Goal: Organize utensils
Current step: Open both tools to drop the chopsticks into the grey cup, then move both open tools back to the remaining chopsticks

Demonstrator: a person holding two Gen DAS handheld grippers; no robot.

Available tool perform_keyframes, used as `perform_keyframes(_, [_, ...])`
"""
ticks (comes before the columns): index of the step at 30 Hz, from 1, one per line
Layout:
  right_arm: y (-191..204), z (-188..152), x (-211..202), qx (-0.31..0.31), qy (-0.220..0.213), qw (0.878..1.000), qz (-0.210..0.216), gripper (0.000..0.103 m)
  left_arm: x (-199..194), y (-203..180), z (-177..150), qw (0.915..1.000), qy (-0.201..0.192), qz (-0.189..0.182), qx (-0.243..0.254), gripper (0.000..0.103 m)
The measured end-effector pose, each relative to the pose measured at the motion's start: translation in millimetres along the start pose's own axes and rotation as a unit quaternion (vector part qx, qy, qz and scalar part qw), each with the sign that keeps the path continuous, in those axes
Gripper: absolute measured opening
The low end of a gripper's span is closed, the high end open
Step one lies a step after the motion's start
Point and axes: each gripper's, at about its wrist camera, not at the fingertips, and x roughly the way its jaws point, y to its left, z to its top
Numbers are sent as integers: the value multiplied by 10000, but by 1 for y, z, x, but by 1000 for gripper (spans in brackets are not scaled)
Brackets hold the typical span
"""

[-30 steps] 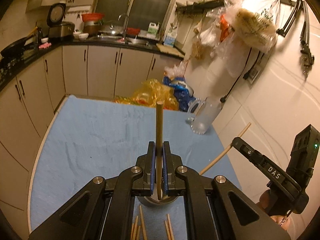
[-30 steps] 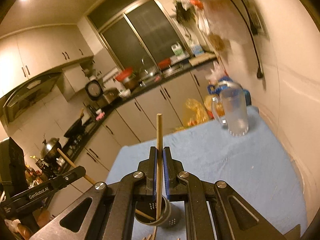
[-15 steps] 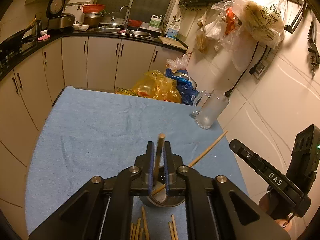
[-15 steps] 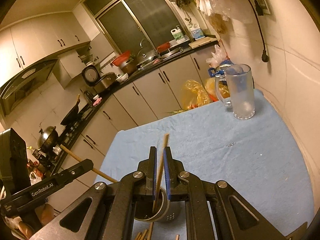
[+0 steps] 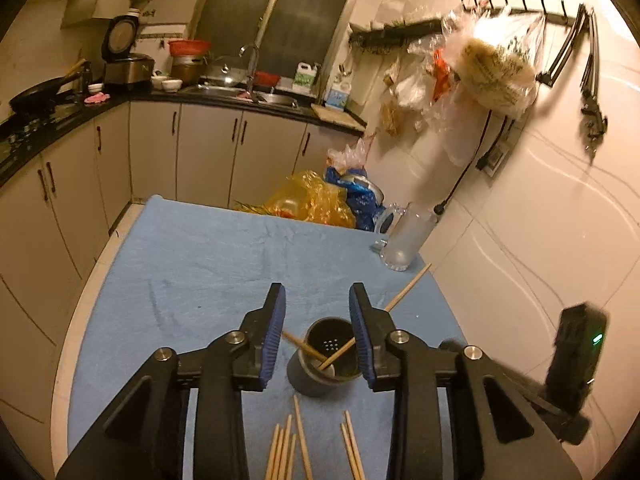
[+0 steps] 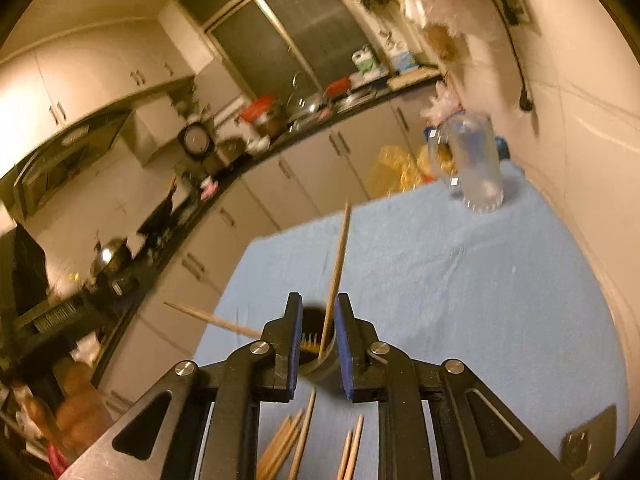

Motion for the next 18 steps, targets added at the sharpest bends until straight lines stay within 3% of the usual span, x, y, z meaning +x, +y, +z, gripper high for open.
perform_keyframes(10, [25, -66, 43, -403, 1166, 9923, 80, 19, -51, 52, -60, 9999, -12, 59, -113, 35])
perform_keyframes(18, [41, -106, 101, -551, 2111, 9755, -291, 19, -24, 125, -138, 9932, 884, 305, -698, 35])
